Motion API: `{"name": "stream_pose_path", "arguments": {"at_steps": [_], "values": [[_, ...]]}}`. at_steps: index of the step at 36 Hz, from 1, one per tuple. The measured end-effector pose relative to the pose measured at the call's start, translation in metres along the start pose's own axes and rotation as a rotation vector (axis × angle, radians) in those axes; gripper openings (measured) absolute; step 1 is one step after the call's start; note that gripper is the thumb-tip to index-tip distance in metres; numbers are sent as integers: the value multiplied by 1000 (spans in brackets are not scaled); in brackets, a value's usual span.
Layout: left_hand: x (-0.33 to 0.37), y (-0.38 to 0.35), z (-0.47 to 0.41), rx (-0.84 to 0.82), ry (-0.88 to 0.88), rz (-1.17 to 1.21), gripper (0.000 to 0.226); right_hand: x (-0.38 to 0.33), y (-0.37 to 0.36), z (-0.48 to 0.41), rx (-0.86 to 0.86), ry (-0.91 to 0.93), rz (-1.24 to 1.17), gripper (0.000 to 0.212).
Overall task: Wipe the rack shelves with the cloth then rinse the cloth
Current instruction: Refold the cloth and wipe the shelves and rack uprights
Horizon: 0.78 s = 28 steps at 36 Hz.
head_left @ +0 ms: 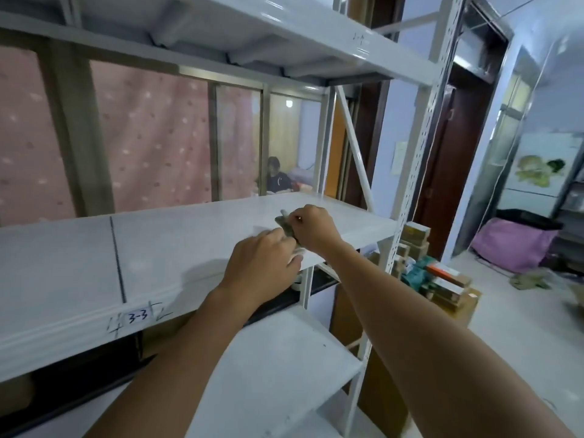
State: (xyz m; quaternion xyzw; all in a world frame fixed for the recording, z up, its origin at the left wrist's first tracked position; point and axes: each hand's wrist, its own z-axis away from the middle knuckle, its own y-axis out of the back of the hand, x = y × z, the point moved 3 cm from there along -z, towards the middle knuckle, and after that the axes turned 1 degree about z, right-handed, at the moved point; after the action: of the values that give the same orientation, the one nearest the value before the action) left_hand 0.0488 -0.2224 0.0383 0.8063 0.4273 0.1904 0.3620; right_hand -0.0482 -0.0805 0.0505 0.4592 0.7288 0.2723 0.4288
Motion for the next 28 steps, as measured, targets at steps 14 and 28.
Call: {"name": "stream_pose_path", "arguments": {"at_steps": [14,28], "values": [[29,-119,-134,-155,-4,12,36,158,8,-125,-1,-116,-59,36],[19,-158,-149,-275,144,-68,57,241,-34,-236,27,-202,162,27]]}}
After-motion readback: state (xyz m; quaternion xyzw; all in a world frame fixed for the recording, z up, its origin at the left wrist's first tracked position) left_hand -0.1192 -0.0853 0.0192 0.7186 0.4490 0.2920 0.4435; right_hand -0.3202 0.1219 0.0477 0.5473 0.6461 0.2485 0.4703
